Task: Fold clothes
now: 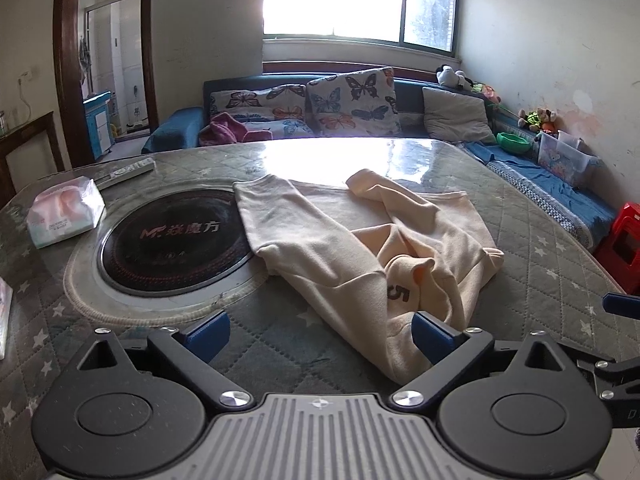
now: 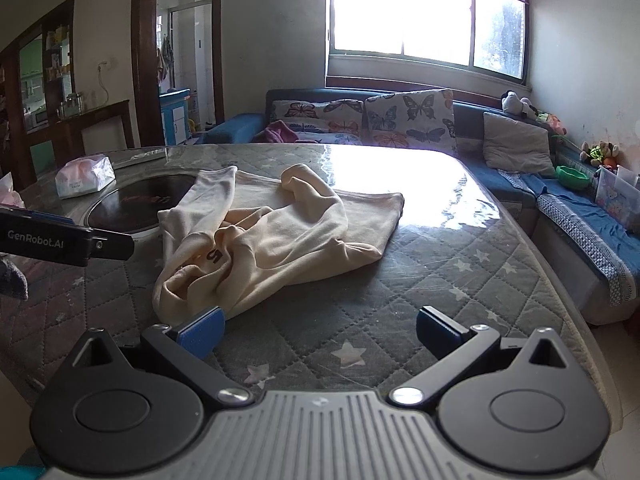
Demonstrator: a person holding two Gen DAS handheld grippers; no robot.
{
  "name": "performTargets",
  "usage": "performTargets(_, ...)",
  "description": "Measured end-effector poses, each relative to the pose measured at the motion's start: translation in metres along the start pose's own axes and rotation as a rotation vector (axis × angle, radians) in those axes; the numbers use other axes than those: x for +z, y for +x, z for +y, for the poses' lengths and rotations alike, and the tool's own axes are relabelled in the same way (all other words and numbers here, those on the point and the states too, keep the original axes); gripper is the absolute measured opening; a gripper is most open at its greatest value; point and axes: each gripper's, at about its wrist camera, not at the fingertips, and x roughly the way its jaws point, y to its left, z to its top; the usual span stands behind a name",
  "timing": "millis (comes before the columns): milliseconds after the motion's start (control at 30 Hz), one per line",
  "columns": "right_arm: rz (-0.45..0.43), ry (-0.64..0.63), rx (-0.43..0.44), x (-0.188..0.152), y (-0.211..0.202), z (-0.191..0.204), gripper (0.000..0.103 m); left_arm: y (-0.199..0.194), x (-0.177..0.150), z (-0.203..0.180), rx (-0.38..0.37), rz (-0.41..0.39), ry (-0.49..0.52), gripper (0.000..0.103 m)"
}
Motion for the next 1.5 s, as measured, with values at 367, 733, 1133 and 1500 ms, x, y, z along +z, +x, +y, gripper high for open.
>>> performTargets(367,0.027,0.005,0.036,0.019,0.023,-0.006,0.097,0.031,0.024,-0.007,-0.029,0.036,0.032,0.083)
performTargets(733,0.071,0.001,0.079,0.04,0.06,-0.014,0.085,0.085,0.057,-0.01,-0.04,0.115,-0.016,0.074)
performTargets(1133,0.091,-0.051,0.093,0.071,0.096,-0.028,0.077,0.135,0.058,-0.001,-0.03,0.237,-0.066,0.037)
performTargets(1500,0.097,-0.098,0.146,0.095,0.132,-0.019,0.058,0.122,0.057,0.015,-0.059,0.207,-0.095,0.007)
